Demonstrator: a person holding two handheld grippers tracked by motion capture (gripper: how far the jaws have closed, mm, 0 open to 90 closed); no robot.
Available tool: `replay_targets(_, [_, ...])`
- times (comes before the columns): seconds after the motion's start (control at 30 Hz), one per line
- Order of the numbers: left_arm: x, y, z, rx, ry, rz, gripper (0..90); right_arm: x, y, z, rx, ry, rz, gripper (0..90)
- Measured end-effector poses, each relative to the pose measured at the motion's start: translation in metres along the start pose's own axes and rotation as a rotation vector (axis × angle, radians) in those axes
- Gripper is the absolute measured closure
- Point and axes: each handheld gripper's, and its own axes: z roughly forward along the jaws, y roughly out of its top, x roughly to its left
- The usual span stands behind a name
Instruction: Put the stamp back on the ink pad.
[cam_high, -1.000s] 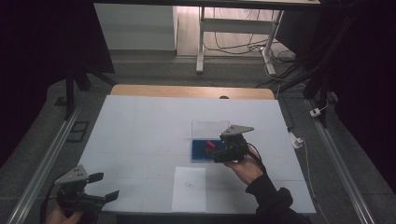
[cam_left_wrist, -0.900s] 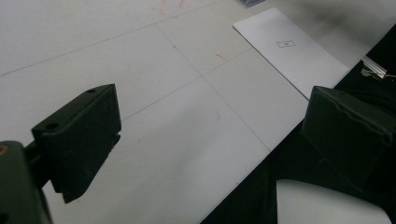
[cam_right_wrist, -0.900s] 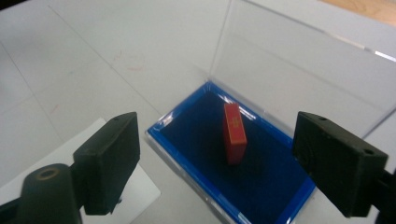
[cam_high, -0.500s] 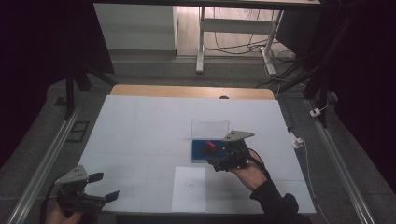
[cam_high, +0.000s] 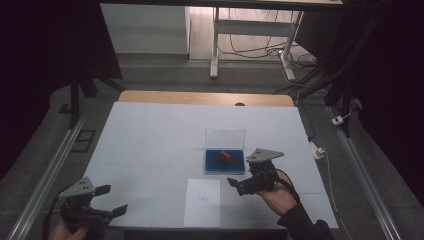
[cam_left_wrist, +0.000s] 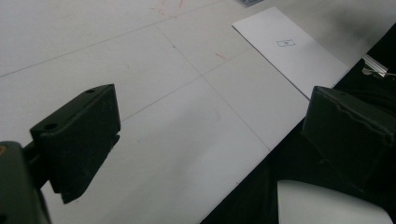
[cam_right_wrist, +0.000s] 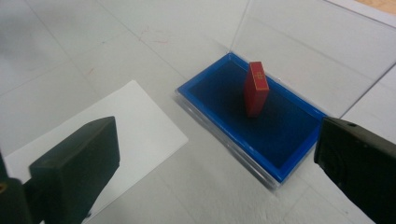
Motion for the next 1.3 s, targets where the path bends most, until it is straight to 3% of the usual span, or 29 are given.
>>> replay_targets(0.43, [0.000,0.000,0.000,-0.003,-0.001,0.002,4.4,0.004,-0.013,-0.029,-0.030,-0.014,0.034,0.0])
replay_targets(1.3, [0.001,0.000,0.000,-0.003,0.003,-0.011,3.1,-0.013,-0.062,-0.088,-0.057,-0.165,0.160,0.0])
